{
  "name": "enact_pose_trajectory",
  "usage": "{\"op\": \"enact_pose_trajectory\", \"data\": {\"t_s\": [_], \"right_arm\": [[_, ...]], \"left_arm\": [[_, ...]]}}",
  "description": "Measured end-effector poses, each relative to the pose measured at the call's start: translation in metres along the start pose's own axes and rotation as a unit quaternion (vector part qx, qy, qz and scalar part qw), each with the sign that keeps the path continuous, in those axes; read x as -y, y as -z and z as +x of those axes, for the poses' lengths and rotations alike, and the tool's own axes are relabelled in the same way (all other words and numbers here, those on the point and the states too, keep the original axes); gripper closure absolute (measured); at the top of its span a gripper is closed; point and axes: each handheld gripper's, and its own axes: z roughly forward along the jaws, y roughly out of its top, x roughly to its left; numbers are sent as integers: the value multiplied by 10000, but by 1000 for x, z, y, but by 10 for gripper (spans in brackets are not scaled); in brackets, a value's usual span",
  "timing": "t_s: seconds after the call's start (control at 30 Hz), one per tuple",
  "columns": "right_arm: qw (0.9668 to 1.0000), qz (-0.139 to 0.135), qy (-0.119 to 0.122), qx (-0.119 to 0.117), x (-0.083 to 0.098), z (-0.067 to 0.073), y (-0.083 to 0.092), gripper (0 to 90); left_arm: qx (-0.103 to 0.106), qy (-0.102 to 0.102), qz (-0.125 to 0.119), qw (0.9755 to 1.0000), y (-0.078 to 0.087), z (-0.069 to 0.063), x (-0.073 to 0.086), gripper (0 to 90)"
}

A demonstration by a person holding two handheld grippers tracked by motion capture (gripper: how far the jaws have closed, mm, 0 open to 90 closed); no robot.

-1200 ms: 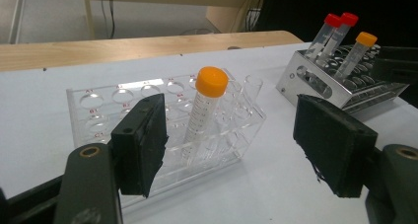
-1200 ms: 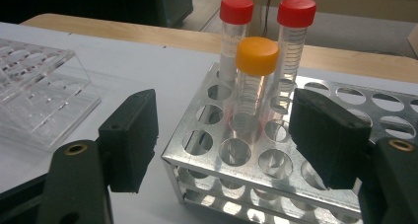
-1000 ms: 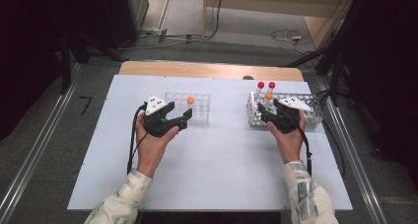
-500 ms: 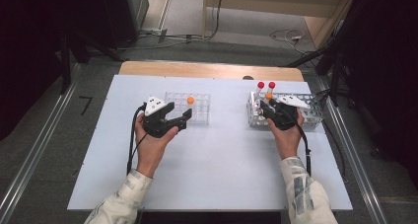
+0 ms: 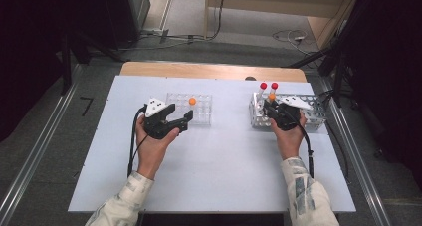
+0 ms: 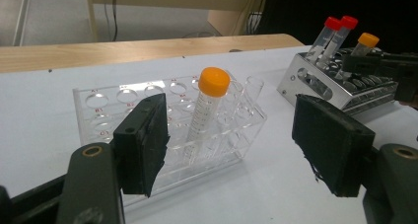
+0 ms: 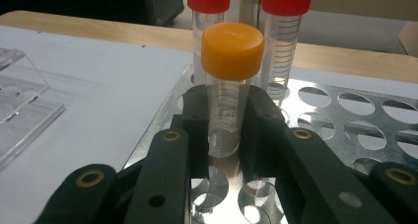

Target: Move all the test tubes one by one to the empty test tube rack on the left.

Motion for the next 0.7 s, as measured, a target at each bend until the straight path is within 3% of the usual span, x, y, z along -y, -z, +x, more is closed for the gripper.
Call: {"op": "enact_pose_trajectory", "data": {"t_s": [0.7], "right_arm": [[9991, -388, 68, -171, -29, 0, 34, 712]], "left_arm": [[16, 43, 32, 10000, 0, -1, 0, 303]]}}
